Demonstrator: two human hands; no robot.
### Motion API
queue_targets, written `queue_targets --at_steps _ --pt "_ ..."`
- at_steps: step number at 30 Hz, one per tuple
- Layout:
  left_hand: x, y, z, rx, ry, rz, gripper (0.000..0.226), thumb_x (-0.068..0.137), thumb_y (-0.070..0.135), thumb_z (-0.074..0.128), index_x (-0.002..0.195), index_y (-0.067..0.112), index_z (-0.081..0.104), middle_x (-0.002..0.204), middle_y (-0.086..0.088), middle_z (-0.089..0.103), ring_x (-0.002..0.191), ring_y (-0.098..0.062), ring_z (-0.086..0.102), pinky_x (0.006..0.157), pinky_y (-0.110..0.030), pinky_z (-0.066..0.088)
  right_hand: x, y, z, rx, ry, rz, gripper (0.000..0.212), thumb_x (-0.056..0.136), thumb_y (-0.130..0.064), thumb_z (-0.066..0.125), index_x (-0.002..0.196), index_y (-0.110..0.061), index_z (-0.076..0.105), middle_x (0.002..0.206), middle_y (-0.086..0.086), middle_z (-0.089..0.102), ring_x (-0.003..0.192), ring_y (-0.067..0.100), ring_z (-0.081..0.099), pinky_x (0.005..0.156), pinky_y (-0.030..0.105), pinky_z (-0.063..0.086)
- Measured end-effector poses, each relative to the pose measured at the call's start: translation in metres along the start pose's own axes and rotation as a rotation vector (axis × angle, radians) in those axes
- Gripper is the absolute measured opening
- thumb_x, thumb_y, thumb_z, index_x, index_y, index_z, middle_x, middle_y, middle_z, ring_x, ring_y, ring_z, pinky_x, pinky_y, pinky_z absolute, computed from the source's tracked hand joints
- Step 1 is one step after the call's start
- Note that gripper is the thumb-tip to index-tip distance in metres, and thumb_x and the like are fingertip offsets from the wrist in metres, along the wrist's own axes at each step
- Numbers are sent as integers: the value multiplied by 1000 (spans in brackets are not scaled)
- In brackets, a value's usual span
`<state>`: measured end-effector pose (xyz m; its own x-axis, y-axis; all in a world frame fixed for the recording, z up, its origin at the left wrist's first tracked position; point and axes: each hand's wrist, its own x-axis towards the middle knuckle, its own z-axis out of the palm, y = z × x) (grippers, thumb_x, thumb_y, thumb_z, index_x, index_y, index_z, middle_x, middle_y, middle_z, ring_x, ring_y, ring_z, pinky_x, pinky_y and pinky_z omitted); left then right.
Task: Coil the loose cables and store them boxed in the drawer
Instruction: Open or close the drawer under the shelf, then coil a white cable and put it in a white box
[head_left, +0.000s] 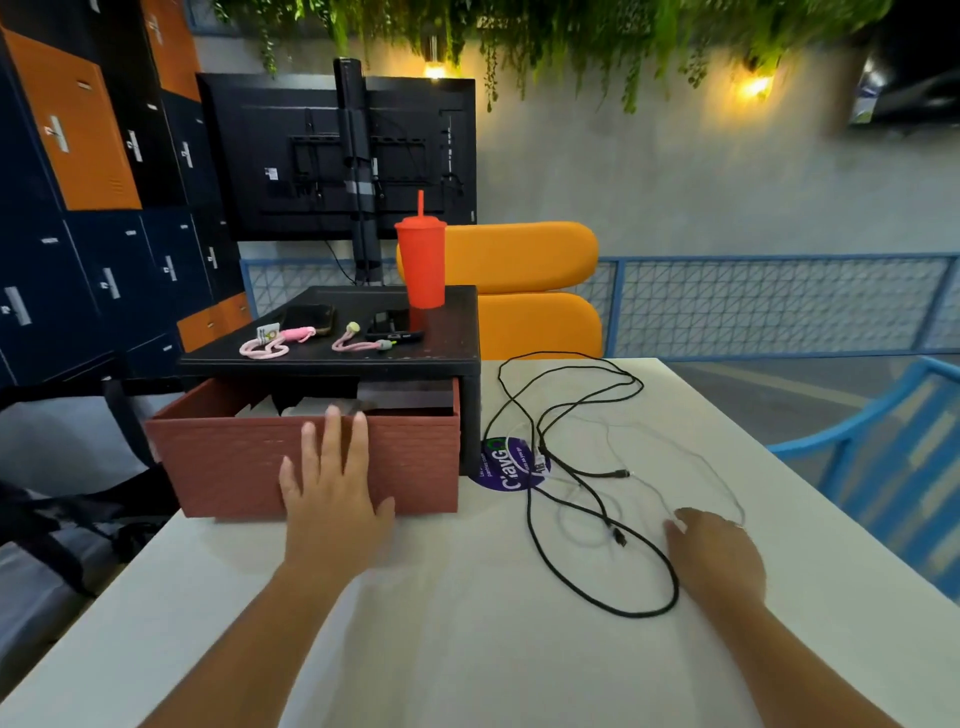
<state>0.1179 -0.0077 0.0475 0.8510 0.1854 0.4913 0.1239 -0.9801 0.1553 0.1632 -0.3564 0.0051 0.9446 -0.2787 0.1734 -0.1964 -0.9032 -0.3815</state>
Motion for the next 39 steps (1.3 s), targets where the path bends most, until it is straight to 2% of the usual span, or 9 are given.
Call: queue_targets --at_steps 3,5,8,13,20,26,33,36,39 --pt "-35 14 22 -72 -27 53 98 60 29 80 142 11 30 147 -22 32 132 -47 31 94 -62 36 -15 2 -3 147 -7 -6 39 94 -36 45 128 -19 52 126 6 57 115 26 52 92 33 40" --pt "-60 27 30 -130 -109 79 84 70 41 65 142 13 32 149 -20 30 133 -45 31 93 -59 41 -22 2 -4 167 -4 -55 43 93 -38 47 132 -22 48 126 5 56 115 25 52 93 34 41" --pt "-81 42 34 -222 -264 119 68 88 50 34 148 22 19 158 -5 9 144 -24 12 113 -38 20 -37 0 -1 125 -8 -163 42 93 -34 45 135 -25 44 118 3 53 111 24 51 89 33 43" --pt "-94 57 19 -254 -328 229 88 67 64 2 144 29 28 148 11 32 135 -6 28 109 -19 16 -60 -10 6 79 -3 -268 42 94 -22 42 135 -29 44 109 2 53 105 22 50 82 28 42" --pt "-103 65 14 -303 -427 300 65 82 62 15 140 39 32 141 16 38 132 -4 28 108 -22 16 -88 -34 12 291 -59 -336 53 83 -3 47 131 -25 50 100 -4 49 92 13 52 74 16 37" --pt "-99 69 21 -288 -419 243 50 91 57 25 130 35 46 133 10 44 130 -13 33 108 -32 25 -114 -55 14 500 -124 -432 56 73 9 51 116 -25 58 130 -16 22 80 3 54 68 6 43" --pt "-97 69 24 -265 -348 56 46 87 18 35 132 16 46 145 5 38 132 -15 32 110 -29 25 -110 -52 12 621 -4 -348 45 75 20 45 95 -18 61 145 2 24 124 20 43 72 -7 32" --pt "-97 66 18 -244 -303 -42 37 81 9 39 114 13 53 128 4 50 120 -17 43 101 -25 30 -103 -44 12 684 135 -229 41 76 23 41 92 -8 62 141 4 32 123 16 41 77 -4 31" --pt "-96 59 15 -185 -313 -153 40 78 8 38 116 11 51 126 2 50 122 -20 42 102 -28 30 -99 -35 5 810 162 -114 45 79 22 36 115 2 55 112 -26 44 102 -8 41 68 -1 35"
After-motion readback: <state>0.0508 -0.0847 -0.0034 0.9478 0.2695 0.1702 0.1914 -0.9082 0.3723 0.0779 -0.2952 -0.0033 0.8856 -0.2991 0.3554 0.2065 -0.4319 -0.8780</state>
